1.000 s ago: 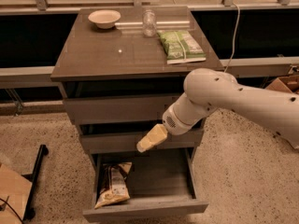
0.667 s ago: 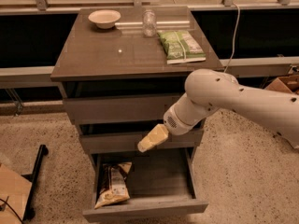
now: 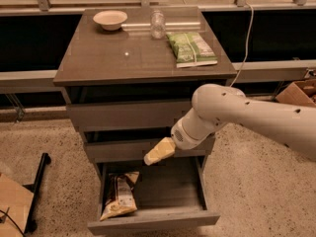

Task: Pick brown chip bag from bottom drawer and place on counter

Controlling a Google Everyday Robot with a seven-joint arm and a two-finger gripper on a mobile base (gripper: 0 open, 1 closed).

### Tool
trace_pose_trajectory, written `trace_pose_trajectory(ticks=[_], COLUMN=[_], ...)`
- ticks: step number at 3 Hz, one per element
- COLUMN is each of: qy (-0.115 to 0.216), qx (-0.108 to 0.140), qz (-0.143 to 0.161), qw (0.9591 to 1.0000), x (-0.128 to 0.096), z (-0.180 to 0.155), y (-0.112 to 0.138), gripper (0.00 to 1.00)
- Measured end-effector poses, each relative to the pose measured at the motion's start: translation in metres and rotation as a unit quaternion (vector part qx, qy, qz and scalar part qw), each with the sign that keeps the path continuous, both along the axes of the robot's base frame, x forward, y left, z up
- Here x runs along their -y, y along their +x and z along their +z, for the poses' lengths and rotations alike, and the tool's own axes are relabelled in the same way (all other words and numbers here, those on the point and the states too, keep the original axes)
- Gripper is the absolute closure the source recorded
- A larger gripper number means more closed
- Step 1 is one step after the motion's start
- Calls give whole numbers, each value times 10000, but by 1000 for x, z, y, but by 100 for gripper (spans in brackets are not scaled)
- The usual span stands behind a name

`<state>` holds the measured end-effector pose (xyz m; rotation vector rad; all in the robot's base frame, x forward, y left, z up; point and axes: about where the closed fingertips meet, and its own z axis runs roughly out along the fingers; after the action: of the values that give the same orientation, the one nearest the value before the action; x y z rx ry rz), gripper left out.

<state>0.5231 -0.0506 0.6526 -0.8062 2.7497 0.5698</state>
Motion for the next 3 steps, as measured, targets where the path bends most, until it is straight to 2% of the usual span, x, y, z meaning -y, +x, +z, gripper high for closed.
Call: trace_pose_trajectory(ticks=[1,2,3], qy=[-1,-73,-9], qx=[-190,-454,-878], qz=[-252,-366,-408], qw=[9995,9983,9953], x=[-3,-9,-24], z=[-37,-79,-133], y=[4,12,13], gripper=[0,0,0])
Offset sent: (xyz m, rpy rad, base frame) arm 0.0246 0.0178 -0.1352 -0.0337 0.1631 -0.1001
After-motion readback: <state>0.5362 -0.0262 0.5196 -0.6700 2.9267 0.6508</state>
